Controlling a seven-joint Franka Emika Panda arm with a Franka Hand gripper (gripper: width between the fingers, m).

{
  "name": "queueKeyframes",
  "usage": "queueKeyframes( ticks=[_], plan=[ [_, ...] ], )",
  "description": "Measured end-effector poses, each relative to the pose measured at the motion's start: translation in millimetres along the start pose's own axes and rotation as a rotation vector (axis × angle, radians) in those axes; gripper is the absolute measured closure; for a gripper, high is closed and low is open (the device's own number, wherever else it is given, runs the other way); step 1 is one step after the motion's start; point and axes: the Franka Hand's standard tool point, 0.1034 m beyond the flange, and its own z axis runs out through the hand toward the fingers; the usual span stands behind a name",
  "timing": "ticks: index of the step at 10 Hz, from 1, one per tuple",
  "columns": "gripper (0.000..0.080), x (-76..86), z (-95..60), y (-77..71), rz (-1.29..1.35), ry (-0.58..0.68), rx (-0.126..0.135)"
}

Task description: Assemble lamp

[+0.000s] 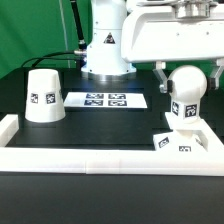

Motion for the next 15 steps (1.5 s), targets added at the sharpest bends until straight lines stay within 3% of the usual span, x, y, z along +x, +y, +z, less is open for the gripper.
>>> queueKeyframes(
  ticks=[2,8,10,11,15],
  plan=[
    [0.0223,0.5,0.0,-0.2,0.121,0.006,0.001],
    [0.0262,-3.3,1.8,-1.5,0.57,0.008,0.053],
    [0.0274,-4.1,2.2,-2.4,0.579,0.005,0.054],
    [0.0147,-4.2,2.3,-2.3,0.575,0.004,0.054],
    [0.0101,-5.7,0.1,-5.3,0.394,-0.009,0.05]
  ],
)
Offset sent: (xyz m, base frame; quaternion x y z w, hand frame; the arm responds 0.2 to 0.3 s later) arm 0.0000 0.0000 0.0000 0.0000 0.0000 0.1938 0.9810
